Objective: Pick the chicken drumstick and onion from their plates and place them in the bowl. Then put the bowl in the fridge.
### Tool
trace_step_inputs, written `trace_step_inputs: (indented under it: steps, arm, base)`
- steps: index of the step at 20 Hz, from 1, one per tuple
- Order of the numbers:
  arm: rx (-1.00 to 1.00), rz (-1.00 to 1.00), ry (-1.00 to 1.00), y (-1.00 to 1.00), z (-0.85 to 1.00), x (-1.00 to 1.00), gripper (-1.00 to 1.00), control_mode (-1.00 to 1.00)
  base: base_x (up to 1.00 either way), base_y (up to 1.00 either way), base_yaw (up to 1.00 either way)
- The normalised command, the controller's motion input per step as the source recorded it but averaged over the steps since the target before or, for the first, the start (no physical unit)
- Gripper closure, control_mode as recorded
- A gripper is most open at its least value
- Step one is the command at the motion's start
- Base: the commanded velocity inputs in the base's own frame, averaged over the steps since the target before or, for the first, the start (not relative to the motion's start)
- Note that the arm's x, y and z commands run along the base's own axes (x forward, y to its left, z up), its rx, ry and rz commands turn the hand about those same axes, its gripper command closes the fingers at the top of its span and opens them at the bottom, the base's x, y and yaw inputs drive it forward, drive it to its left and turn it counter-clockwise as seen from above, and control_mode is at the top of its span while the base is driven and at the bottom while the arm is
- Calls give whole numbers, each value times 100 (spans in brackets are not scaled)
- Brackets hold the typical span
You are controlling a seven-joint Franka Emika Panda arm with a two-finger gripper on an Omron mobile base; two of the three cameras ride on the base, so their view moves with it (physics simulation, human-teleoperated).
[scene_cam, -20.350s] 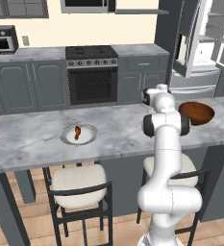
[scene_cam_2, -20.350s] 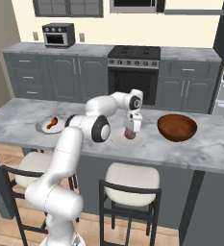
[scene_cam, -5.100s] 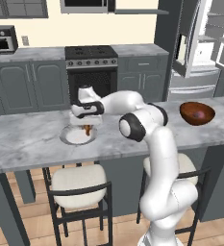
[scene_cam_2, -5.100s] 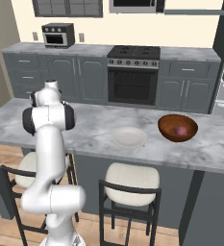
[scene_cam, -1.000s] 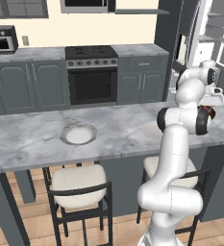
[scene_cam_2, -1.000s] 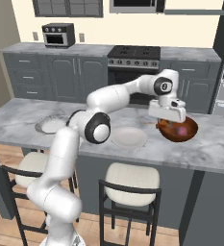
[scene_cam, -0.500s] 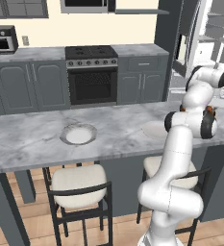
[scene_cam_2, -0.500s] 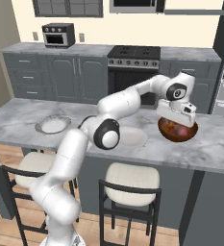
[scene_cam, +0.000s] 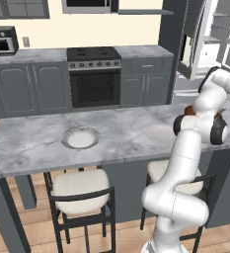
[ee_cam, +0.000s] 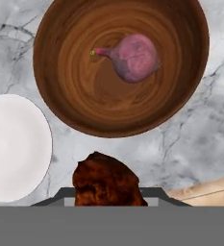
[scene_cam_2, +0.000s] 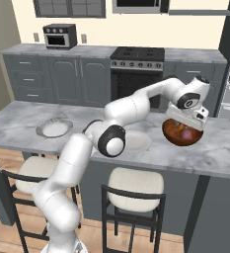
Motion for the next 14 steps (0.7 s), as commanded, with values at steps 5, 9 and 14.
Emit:
trace_step_inputs:
  steps: [5, 9, 14]
  arm:
    - [-27, 0, 0, 7, -11, 22, 100, -100]
    - [-16, -3, -13, 7, -23, 7, 100, -100]
    - [-13, -8, -15, 11, -26, 12, 100, -100]
  base:
    - [0, 0, 0]
    - [0, 0, 0]
    - [0, 0, 0]
